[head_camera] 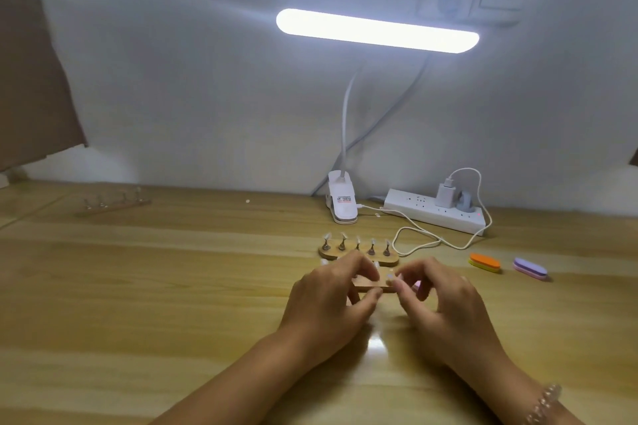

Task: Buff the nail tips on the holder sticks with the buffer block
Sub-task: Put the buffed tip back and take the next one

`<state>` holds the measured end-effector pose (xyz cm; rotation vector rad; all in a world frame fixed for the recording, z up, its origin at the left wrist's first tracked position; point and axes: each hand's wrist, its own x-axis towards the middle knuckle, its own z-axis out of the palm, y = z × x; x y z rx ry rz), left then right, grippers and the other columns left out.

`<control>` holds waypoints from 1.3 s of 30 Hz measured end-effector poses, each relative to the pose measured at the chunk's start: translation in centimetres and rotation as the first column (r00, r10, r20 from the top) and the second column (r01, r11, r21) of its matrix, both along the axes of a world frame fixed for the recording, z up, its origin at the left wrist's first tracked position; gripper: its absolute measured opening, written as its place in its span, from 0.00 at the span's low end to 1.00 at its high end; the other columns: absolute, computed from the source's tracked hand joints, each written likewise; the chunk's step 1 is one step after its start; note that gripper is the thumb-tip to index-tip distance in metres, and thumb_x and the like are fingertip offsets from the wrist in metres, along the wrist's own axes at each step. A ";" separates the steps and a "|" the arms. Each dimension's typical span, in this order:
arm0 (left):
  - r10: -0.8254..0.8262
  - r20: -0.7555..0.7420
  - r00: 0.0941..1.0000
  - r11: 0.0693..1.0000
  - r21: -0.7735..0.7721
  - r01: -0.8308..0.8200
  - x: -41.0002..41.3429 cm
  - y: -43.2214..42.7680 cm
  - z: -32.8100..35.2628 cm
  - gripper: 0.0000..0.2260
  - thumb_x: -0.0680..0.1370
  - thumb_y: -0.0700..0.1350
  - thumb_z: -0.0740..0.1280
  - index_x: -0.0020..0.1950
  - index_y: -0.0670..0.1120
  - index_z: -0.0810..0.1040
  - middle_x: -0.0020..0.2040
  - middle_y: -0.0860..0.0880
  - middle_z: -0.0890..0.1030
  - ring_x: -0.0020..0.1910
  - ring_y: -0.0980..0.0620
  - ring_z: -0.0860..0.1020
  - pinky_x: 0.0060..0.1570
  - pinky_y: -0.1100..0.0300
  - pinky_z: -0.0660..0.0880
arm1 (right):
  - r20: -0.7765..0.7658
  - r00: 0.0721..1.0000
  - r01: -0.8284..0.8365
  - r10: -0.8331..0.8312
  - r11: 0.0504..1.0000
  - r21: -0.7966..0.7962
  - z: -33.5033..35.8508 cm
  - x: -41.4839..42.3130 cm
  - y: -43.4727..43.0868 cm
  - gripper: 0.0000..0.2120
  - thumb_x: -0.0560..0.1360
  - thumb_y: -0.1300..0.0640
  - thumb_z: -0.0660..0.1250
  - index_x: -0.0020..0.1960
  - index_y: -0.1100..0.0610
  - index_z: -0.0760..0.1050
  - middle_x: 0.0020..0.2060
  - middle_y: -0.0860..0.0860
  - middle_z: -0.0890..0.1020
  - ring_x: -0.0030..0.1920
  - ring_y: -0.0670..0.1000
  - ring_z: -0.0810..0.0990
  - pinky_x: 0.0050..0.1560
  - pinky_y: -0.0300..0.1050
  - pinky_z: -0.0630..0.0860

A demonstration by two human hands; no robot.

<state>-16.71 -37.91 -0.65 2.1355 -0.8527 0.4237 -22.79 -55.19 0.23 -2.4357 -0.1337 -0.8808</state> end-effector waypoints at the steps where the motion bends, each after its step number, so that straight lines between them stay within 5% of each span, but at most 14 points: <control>1: 0.031 0.035 0.999 0.999 -0.025 -0.030 -0.1 0.0 0.0 0.07 0.75 0.52 0.68 0.51 0.57 0.73 0.47 0.61 0.80 0.40 0.61 0.78 0.44 0.55 0.78 | -0.017 0.999 0.038 -0.037 0.999 0.039 0.0 0.3 -0.2 0.06 0.73 0.55 0.73 0.45 0.48 0.76 0.36 0.40 0.79 0.38 0.42 0.77 0.44 0.52 0.75; 4: 0.155 0.102 0.983 0.978 -0.155 -0.139 0.3 0.2 0.2 0.07 0.73 0.46 0.65 0.48 0.58 0.72 0.43 0.61 0.74 0.40 0.61 0.75 0.36 0.62 0.74 | -0.076 0.991 0.118 -0.112 0.989 0.083 0.1 1.0 -0.7 0.04 0.75 0.55 0.71 0.45 0.48 0.77 0.37 0.40 0.79 0.40 0.43 0.77 0.47 0.54 0.76; 11: 0.255 -0.131 0.958 0.915 -0.286 -0.283 2.9 1.6 0.4 0.13 0.73 0.36 0.67 0.46 0.55 0.72 0.46 0.60 0.75 0.47 0.62 0.74 0.39 0.66 0.67 | -0.140 0.976 0.163 -0.167 0.986 -0.038 0.3 2.7 -0.2 0.02 0.76 0.50 0.69 0.48 0.45 0.78 0.42 0.39 0.78 0.44 0.44 0.76 0.53 0.54 0.74; 19: 0.310 -0.357 0.882 0.910 -0.158 -0.383 4.2 2.7 0.3 0.06 0.78 0.45 0.65 0.54 0.51 0.72 0.55 0.54 0.76 0.49 0.51 0.77 0.50 0.55 0.74 | -0.295 0.936 0.149 -0.191 0.976 -0.160 -0.4 2.8 -0.5 0.25 0.72 0.34 0.65 0.65 0.38 0.64 0.52 0.35 0.73 0.58 0.42 0.68 0.60 0.47 0.61; 25: 0.325 -0.351 0.878 0.931 -0.041 -0.362 3.9 2.4 0.1 0.06 0.79 0.49 0.63 0.55 0.52 0.71 0.54 0.55 0.78 0.51 0.48 0.78 0.47 0.56 0.70 | -0.360 0.916 0.080 -0.176 0.960 -0.268 0.4 2.9 -1.1 0.23 0.72 0.32 0.64 0.63 0.40 0.71 0.52 0.36 0.71 0.60 0.44 0.64 0.54 0.44 0.54; 29: 0.245 -0.318 0.916 0.949 -0.113 -0.294 3.1 2.0 0.6 0.08 0.78 0.49 0.67 0.55 0.52 0.71 0.53 0.56 0.78 0.45 0.59 0.77 0.46 0.57 0.71 | -0.318 0.936 0.043 -0.150 0.946 -0.320 1.4 1.5 -2.8 0.20 0.70 0.32 0.66 0.55 0.43 0.77 0.50 0.39 0.74 0.56 0.43 0.66 0.54 0.45 0.58; 35: 0.128 0.011 0.992 0.989 -0.075 -0.127 0.8 -0.2 1.1 0.13 0.75 0.46 0.70 0.58 0.53 0.72 0.53 0.57 0.75 0.55 0.55 0.77 0.49 0.52 0.77 | -0.195 0.956 0.226 -0.218 0.974 0.019 2.4 -4.0 -9.9 0.12 0.67 0.45 0.77 0.48 0.46 0.80 0.44 0.41 0.79 0.39 0.41 0.73 0.40 0.32 0.67; 39: 0.004 0.056 0.998 1.000 0.020 -0.005 -0.4 -3.6 1.0 0.13 0.75 0.48 0.69 0.58 0.54 0.72 0.55 0.59 0.74 0.56 0.56 0.76 0.47 0.51 0.77 | -0.216 0.833 0.551 -0.509 0.799 0.242 2.8 -6.5 -17.5 0.11 0.69 0.43 0.75 0.47 0.47 0.79 0.42 0.40 0.80 0.39 0.39 0.75 0.40 0.38 0.69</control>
